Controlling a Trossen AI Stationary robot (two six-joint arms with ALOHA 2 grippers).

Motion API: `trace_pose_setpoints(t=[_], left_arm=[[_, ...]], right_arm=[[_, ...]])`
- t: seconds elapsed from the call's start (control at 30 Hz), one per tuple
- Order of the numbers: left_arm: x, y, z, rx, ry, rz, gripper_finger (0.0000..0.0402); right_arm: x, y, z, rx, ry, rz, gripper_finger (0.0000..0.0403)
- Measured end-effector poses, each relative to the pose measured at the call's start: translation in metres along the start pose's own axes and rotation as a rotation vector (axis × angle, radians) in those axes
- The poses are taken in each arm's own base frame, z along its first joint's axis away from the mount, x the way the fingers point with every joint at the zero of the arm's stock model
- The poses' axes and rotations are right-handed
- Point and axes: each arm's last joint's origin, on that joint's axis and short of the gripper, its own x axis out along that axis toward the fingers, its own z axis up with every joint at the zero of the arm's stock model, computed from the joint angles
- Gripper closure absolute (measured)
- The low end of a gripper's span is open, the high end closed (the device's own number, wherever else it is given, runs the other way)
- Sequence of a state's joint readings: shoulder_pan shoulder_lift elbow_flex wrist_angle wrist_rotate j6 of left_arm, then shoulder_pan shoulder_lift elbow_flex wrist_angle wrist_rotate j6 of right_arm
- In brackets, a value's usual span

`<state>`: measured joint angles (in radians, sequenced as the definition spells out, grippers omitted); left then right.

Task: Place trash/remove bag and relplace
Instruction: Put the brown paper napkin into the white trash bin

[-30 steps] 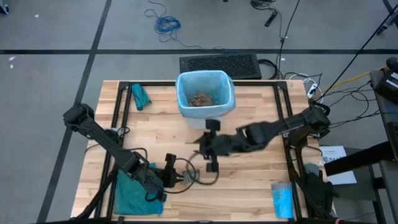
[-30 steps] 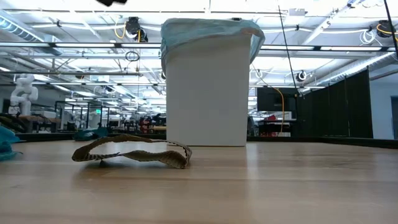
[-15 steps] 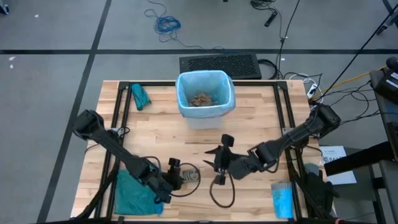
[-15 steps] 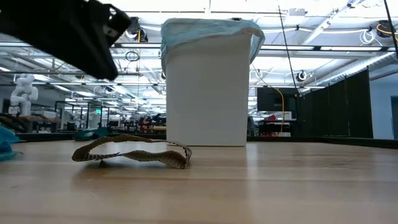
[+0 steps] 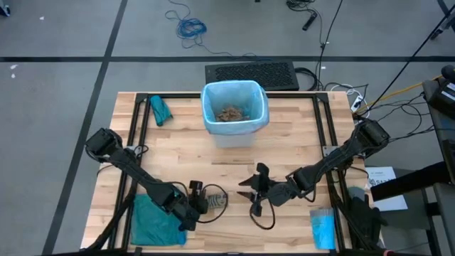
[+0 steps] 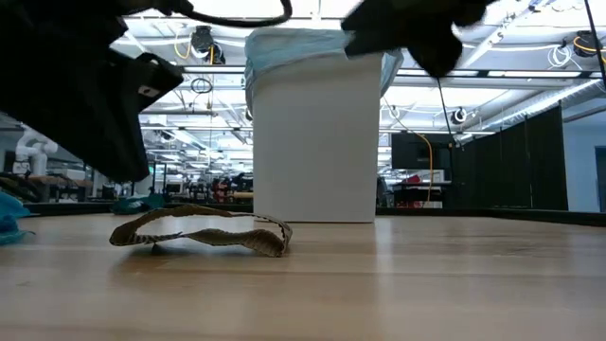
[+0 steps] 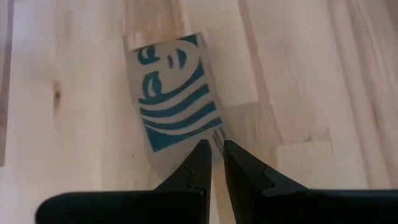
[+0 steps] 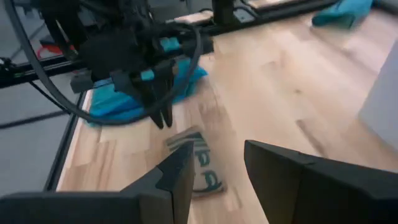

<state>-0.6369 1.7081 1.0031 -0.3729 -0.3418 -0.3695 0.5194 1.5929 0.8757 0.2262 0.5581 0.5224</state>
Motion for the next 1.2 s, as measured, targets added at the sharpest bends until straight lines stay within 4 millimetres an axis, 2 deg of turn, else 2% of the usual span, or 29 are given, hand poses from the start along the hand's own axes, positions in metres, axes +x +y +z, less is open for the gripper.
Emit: trace_pose_setpoints(t=[0.13, 0.23, 0.4, 0.5, 0.77, 1.0, 1.2], left_arm=[[0.001, 0.001, -0.001, -0.02, -0.003, 0.028, 0.0362], [0.003, 0.001, -0.004, -0.045, 0.009, 0.033, 0.0362], [0.012, 0.002, -0.027, -0.097, 0.088, 0.006, 0.0362], [0.015, 0.003, -0.033, -0.115, 0.086, 0.002, 0.0362], [0.019, 0.008, -0.021, -0.071, -0.072, 0.06, 0.0362], [0.025, 0.027, -0.015, -0.094, -0.073, 0.111, 0.0362], [0.024, 0.021, -0.01, -0.11, -0.114, 0.039, 0.0362]], right_arm=[[-0.001, -0.008, -0.013, 0.053, -0.028, 0.033, 0.0268], [-0.001, -0.009, -0.016, 0.065, -0.035, 0.037, 0.0268], [-0.001, -0.009, -0.015, 0.066, -0.038, 0.037, 0.0268], [-0.001, -0.009, -0.015, 0.06, -0.037, 0.033, 0.0268], [0.002, -0.013, -0.013, 0.055, -0.044, 0.017, 0.0268], [0.002, -0.013, -0.013, 0.061, -0.041, 0.016, 0.0268], [0.002, -0.013, -0.014, 0.065, -0.036, 0.014, 0.0268]])
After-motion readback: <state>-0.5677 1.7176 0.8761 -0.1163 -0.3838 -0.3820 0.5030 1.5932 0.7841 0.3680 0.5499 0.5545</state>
